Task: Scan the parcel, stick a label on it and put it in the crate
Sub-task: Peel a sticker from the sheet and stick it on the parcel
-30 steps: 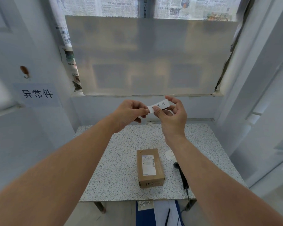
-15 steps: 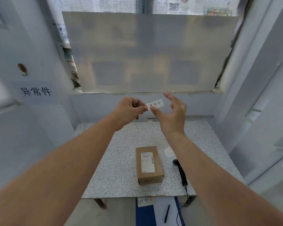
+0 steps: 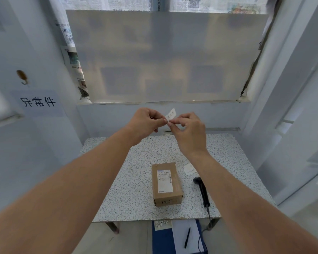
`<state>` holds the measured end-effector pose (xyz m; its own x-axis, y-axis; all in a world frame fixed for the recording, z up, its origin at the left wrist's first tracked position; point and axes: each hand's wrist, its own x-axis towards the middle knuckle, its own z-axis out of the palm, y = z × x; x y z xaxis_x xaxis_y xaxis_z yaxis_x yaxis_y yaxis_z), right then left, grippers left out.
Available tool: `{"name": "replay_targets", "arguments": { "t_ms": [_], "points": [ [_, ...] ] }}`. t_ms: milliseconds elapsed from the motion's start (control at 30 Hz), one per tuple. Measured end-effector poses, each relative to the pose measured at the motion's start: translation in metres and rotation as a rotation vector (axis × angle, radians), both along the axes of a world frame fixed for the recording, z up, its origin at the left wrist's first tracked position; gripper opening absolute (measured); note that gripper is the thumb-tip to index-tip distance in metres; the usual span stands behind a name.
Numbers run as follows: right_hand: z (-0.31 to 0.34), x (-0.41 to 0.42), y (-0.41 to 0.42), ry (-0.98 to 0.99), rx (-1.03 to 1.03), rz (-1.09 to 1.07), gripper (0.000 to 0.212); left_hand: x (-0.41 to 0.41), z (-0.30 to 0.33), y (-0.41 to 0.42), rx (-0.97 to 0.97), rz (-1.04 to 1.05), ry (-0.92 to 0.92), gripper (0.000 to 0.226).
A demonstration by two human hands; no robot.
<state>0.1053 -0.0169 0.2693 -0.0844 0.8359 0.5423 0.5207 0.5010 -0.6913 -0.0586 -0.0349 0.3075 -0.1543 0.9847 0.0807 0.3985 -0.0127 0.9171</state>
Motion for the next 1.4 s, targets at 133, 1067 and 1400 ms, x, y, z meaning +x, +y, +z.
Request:
{"name": "replay_targets", "arguments": {
  "t_ms": [133, 1067, 1400],
  "points": [
    [0.0, 0.001, 0.001, -0.088, 0.049, -0.023, 0.018, 0.002, 0.001, 0.003, -0.016, -0.013, 0.004, 0.01],
    [-0.04, 0.001, 0.003, -0.061, -0.311, -0.039, 0.016, 0.009, -0.049, 0.014, -0.076, 0.026, 0.359, 0.015],
    [-0.11, -0.012, -0.001, 0.112, -0.518, -0.087, 0.008, -0.01, -0.146, 0.006, -0.369, 0.108, 0.415, 0.018]
  ]
}}
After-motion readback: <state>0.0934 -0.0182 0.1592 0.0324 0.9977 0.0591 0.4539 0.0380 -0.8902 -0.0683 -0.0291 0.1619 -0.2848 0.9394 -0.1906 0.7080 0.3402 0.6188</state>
